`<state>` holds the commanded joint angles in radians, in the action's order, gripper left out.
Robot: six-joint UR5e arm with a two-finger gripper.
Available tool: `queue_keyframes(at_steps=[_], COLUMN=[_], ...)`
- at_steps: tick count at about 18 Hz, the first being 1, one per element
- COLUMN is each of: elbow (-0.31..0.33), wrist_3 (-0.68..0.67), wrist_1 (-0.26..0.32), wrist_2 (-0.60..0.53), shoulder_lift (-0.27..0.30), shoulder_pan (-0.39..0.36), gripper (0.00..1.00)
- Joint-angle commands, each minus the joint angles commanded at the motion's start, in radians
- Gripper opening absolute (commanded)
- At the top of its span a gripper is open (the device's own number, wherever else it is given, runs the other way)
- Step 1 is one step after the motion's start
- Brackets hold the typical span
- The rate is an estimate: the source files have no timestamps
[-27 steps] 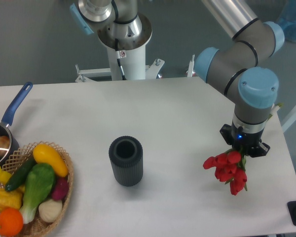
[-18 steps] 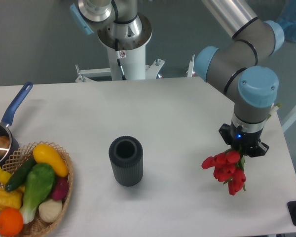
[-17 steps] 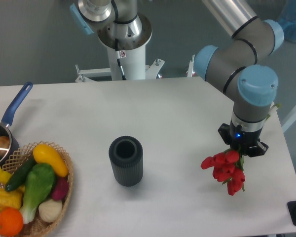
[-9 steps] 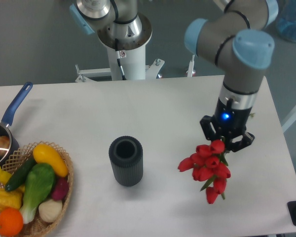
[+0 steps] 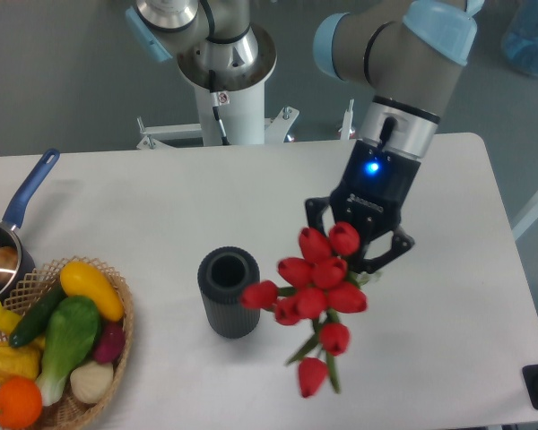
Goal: Insert the flowers into the vase
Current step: 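Carry the red tulip bunch in the gripper toward the black vase, then lower the tulip stems into the black vase opening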
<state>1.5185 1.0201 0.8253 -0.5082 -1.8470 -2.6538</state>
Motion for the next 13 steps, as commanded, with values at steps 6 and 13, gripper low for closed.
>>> queue_keyframes(at_steps=[6,13], elbow=[0.061,0.182], wrist_3=[-0.025,-0.02], wrist_1=[0.0,-0.002], wrist_2=[0.172,0.307], shoulder_lift=[0.057,0.115], shoulder_pan=[-0.014,-0.015], gripper=[0.0,0.0])
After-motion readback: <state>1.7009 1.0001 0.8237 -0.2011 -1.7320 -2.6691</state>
